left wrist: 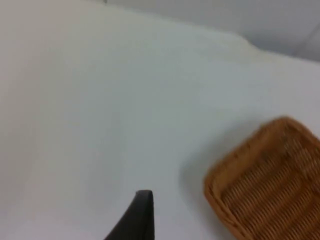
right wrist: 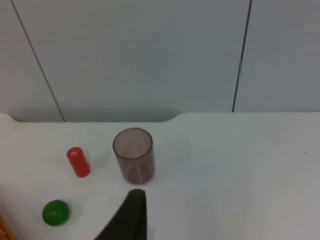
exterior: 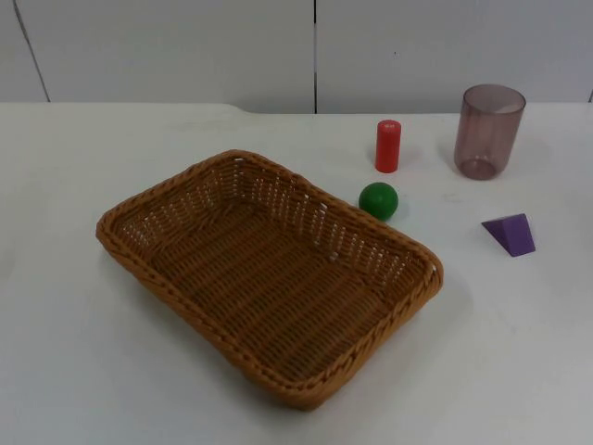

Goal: Pick up the basket with the left hand and place the triangular block into the basket with the right hand.

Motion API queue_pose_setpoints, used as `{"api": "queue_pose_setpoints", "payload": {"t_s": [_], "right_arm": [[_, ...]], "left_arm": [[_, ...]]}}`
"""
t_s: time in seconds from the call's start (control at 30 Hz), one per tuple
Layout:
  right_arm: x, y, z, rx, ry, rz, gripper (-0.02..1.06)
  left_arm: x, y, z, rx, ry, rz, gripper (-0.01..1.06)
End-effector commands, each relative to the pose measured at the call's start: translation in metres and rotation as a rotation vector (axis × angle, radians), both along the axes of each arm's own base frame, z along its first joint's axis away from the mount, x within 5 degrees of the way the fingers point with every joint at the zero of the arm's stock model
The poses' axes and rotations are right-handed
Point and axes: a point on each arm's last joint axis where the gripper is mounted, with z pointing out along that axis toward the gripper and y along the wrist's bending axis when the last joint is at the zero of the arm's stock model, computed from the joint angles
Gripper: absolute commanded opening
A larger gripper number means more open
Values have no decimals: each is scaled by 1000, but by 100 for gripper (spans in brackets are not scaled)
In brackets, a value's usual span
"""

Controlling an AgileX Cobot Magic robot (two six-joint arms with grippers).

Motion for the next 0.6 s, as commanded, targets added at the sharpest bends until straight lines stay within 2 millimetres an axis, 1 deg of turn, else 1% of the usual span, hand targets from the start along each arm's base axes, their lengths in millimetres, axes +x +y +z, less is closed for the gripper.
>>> {"api": "queue_pose_setpoints", "payload": {"t_s": [0.0,0.1,0.13,0.17,0.27,0.3,0.33,0.47,0.5,0.57], "right_arm": [[1,-1,4,-1,-28,-5,105],[1,-1,4,-3,-28,-5,105],[1,-1,4,-3,-28,-5,105],[1,-1,4,-3,-28,-5,105],[1,-1,4,-3,-29,-5,105],[1,-1,4,-3,-29,-5,105],[1,-1,4,-3,-29,-5,105],[1,-1,4,-3,-29,-5,105],[1,-1,4,-3,-29,-5,105],[1,-1,4,-2,-30,-5,105]], "left_arm": [[10,-6,-16,-57,43,-28,105],[24,-12,-43,-98,132,-87,105],[24,-12,-43,-98,132,-87,105],[29,-14,-51,-115,163,-97,105],[39,-20,-77,-211,255,-100,105],[40,-22,-87,-262,288,-89,105],[40,-22,-87,-262,288,-89,105],[43,-35,-118,-388,370,-57,105],[43,-35,-118,-388,370,-57,105],[45,-49,-130,-386,393,-67,105]]}}
